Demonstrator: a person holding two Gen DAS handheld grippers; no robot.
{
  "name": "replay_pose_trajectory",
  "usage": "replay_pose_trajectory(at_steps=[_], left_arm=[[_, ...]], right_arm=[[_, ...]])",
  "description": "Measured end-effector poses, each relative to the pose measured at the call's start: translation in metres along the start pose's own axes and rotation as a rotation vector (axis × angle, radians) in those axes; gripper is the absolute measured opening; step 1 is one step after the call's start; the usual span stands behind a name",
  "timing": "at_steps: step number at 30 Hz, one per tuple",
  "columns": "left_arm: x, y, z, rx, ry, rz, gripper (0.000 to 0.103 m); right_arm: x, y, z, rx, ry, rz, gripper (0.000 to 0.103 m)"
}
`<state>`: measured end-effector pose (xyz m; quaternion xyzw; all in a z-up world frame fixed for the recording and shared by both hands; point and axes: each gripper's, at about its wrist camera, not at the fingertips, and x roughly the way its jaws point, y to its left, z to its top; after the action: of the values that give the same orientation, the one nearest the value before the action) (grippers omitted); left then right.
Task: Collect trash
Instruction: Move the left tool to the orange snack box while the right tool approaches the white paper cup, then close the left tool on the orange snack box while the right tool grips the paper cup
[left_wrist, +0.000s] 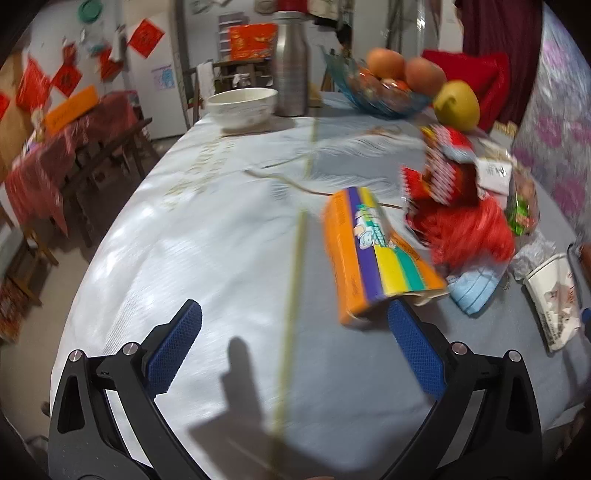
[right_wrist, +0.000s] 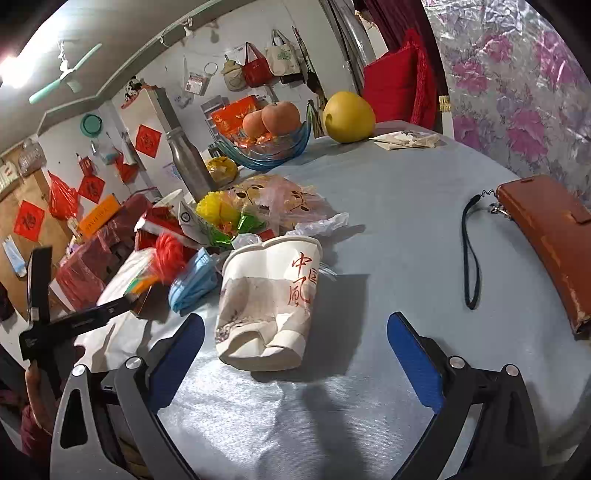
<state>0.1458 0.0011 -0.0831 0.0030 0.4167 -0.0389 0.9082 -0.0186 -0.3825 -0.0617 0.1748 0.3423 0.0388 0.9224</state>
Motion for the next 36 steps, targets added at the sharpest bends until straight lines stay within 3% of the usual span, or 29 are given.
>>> replay_pose_trajectory(at_steps=[7,10,13,15,17,19,21,22,29,32,33,34,36], left_arm=[[-0.003,-0.030,0.004,0.081,-0.024,-0.087,0.096],[0.013,-0.045,0.010,0.098,0.008,-0.059,0.097],[0.032,-0.037,0.020,0.044,0.087,-0.058,0.097],[0.030,-0.026,0.023,0.007,0.085,-0.087,0.097],[0.021,-0.018,0.021,0.014,0.037,-0.055,0.096],[0.012,-0.017,0.021,0.066,-0.024,0.040,0.096],[0.015,-0.022,0.023,0.136,-0.039,0.119,0.096],[0.017,-0.023,0.022,0.154,-0.031,0.120,0.096],[0.019,-0.020,0.033,0.158,-0.035,0.001,0.096],[0.033,-0.023,0.034,0.190,0.013,-0.030,0.095],[0.038,-0.023,0.033,0.189,0.028,-0.019,0.092],[0.048,-0.020,0.033,0.179,0.061,-0.022,0.081],[0.051,-0.014,0.034,0.134,0.082,-0.087,0.064]], right_arm=[[0.003,0.014,0.000,-0.038,0.014,0.002,0.097],[0.002,0.017,0.003,-0.059,0.007,-0.006,0.097],[0.002,0.019,0.001,-0.070,0.005,-0.010,0.097],[0.002,0.017,0.000,-0.065,0.008,-0.002,0.097],[0.003,0.015,0.000,-0.059,0.009,-0.002,0.097],[0.004,0.013,0.000,-0.049,0.011,-0.001,0.097],[0.005,0.012,0.000,-0.042,0.014,0.004,0.097],[0.005,0.013,0.000,-0.042,0.015,0.007,0.097],[0.003,0.017,0.001,-0.063,0.012,0.010,0.097],[0.007,0.017,0.001,-0.058,0.021,0.013,0.097],[0.008,0.017,0.001,-0.056,0.025,0.015,0.097],[0.009,0.017,0.001,-0.054,0.027,0.017,0.097],[0.010,0.017,0.001,-0.057,0.030,0.014,0.097]])
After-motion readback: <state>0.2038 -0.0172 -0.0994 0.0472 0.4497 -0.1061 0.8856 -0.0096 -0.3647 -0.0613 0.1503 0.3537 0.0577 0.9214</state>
